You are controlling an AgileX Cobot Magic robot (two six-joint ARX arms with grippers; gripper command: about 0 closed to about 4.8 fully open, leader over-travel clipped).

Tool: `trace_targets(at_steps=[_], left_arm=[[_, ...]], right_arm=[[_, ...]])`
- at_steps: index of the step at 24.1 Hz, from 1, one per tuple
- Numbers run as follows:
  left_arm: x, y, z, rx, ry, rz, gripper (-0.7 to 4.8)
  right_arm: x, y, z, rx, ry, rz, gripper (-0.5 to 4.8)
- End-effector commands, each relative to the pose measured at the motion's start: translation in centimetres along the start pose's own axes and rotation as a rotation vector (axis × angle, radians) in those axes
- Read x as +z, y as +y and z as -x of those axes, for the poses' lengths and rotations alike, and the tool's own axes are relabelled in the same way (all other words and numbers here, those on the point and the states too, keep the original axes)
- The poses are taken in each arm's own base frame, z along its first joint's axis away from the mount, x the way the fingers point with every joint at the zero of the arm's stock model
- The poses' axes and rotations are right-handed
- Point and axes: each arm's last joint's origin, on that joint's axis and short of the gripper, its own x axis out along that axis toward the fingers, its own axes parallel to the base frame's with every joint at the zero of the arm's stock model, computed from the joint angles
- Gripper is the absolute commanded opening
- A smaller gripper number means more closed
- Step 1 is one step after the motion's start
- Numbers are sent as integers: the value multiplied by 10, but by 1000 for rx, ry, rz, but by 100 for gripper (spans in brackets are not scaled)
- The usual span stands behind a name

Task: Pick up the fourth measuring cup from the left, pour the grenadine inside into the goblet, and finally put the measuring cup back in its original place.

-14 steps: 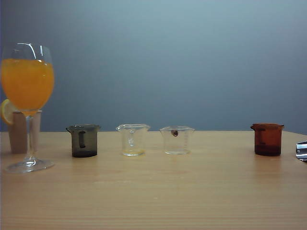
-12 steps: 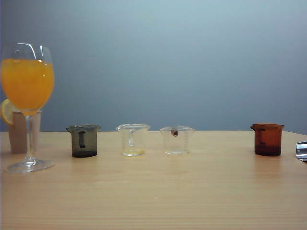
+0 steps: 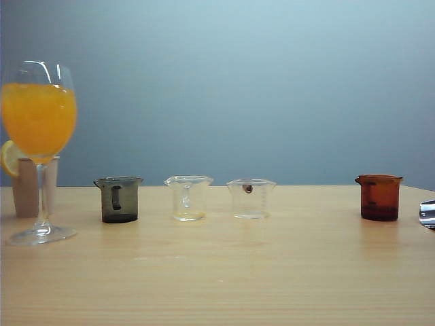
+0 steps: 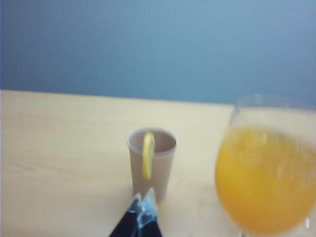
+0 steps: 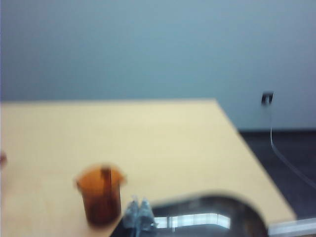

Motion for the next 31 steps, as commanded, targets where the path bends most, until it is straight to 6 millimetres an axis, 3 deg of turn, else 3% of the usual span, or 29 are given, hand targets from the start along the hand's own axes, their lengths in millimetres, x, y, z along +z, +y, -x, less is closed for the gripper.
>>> trace_targets(at_steps=[1,5,8,12,14,18,23,27,31], left_arm=[[26,0,5,32,-67,82,-6],[60,-1,8,33,-34,96,-6],[93,-3,1,-11,-35,95,-6],[128,-9,-13,-140,7,92,-6],[143,-13,-19,-175,31,86,-6],[165,-23,-24,-265,57,53,-6],[171,-35,-26,-295,115,53,-6],[171,-39,-25,-311,121,52,-6],[170,-39,-25,-311,123,51,-6]], right_arm=[[28,0,4,-2,-78,-10,-8],[66,0,1,-6,-102,-12,-8],[98,1,-13,-4,-81,-10,-8],[121,6,-39,17,-50,-7,-8],[122,9,-51,41,-79,-7,-8],[109,13,-75,49,-7,4,-8],[89,17,-96,66,85,12,-8],[61,17,-102,61,56,-10,-8],[21,18,-98,71,138,-56,-8]])
